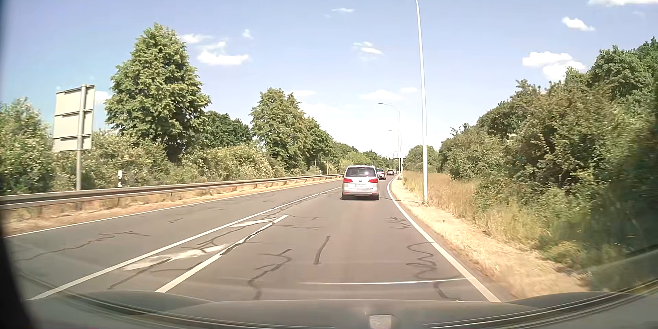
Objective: Follow the waypoints while adhering to traffic rules and regulations
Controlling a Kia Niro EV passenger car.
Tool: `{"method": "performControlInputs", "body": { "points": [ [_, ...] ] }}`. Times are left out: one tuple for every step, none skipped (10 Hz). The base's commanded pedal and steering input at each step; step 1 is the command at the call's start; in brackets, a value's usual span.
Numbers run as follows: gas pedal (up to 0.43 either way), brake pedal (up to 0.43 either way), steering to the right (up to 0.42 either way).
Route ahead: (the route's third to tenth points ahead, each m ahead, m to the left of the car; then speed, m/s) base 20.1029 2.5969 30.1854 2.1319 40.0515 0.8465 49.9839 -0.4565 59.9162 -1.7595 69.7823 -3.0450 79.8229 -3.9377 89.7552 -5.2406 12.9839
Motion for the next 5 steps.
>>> {"method": "performControlInputs", "body": {
  "points": [
    [0.15,0.03,0.014],
    [0.157,0.03,0.014],
    [0.157,0.03,0.014],
    [0.169,0.03,0.014],
    [0.177,0.03,0.014]
  ]
}}
